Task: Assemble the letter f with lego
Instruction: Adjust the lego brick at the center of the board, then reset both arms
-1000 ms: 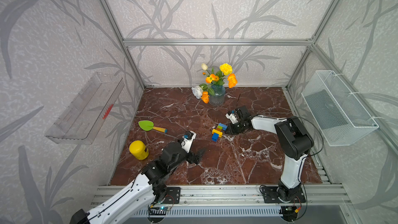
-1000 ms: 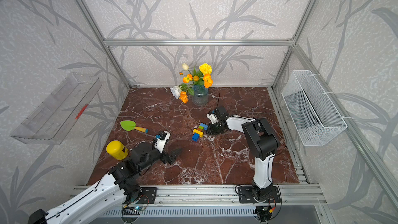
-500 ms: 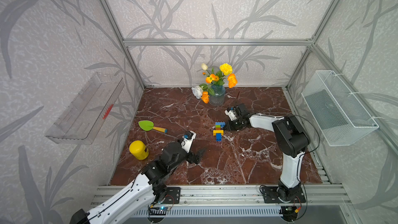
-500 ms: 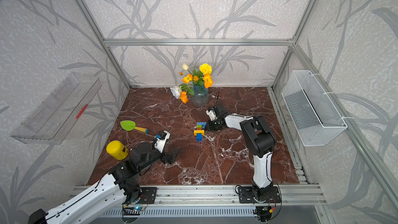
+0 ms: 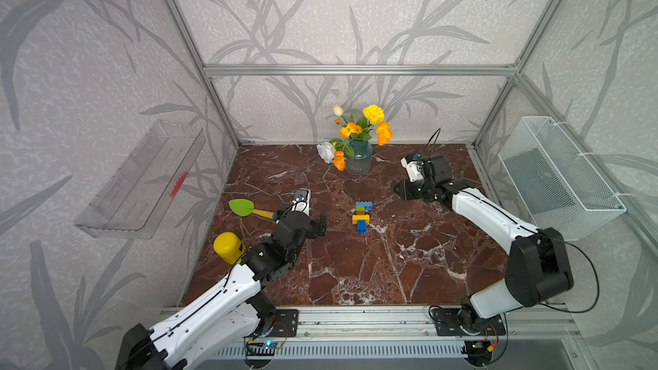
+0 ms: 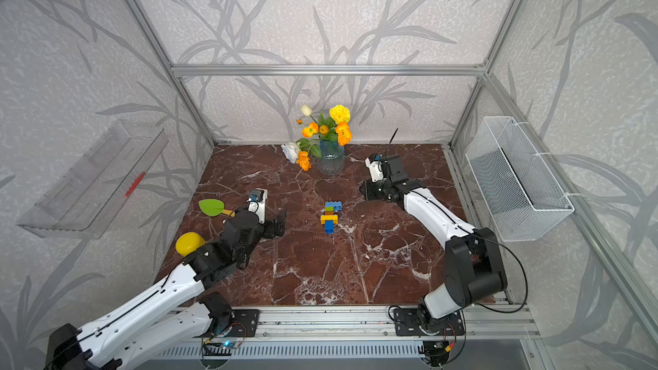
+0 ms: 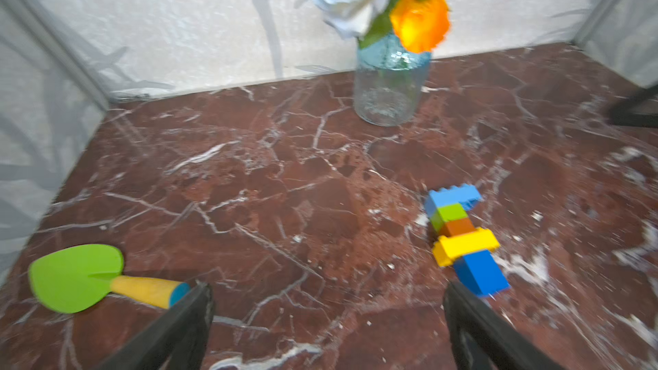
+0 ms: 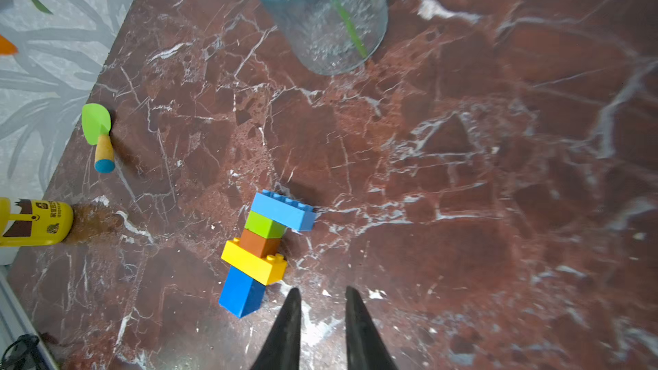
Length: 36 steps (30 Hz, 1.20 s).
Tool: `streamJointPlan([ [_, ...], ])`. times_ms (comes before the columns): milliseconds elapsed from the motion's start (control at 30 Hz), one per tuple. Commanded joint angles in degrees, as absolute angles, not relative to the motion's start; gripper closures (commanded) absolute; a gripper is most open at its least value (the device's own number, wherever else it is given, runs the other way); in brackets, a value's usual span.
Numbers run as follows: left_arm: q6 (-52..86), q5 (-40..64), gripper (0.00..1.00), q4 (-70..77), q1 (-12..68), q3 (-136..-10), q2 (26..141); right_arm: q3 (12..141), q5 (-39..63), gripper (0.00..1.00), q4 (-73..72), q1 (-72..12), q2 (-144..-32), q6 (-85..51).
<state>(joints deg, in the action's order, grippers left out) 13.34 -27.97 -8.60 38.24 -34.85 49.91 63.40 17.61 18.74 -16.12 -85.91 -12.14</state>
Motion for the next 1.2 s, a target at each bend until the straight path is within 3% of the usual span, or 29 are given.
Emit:
streamJointPlan([
  [0, 15.3, -43.4, 0.01, -4.8, 37.0, -35.7, 53.0, 61.2, 15.1, 0.69, 22.9, -12.9, -81.8, -9.7],
  [133, 10.0, -50.1, 0.01, 8.0, 34.2, -32.5, 54.5, 59.5, 14.4, 0.62, 23.7, -8.5, -77.8, -8.6],
  [267, 7.1, -42.0, 0.01, 8.9, 25.6, -34.2, 55.8, 57.6, 12.5, 0.51, 23.6, -5.8, -75.1, -7.7],
  [533, -1.6, -37.7, 0.01, 24.1, 15.9, -28.0, 60.7, 54.6, 11.5, 0.29, 20.4, -3.6, -72.9, -7.9],
  [833, 3.0, -27.5, 0.01, 34.1, 6.9, -24.0, 72.5, 51.8, 7.5, 0.25, 16.0, -3.1, -73.4, -5.5],
  [1167, 2.9, -24.8, 0.01, 49.4, 4.3, -18.3, 79.4, 40.2, 1.6, 0.23, -5.0, -3.1, -72.3, -2.1],
])
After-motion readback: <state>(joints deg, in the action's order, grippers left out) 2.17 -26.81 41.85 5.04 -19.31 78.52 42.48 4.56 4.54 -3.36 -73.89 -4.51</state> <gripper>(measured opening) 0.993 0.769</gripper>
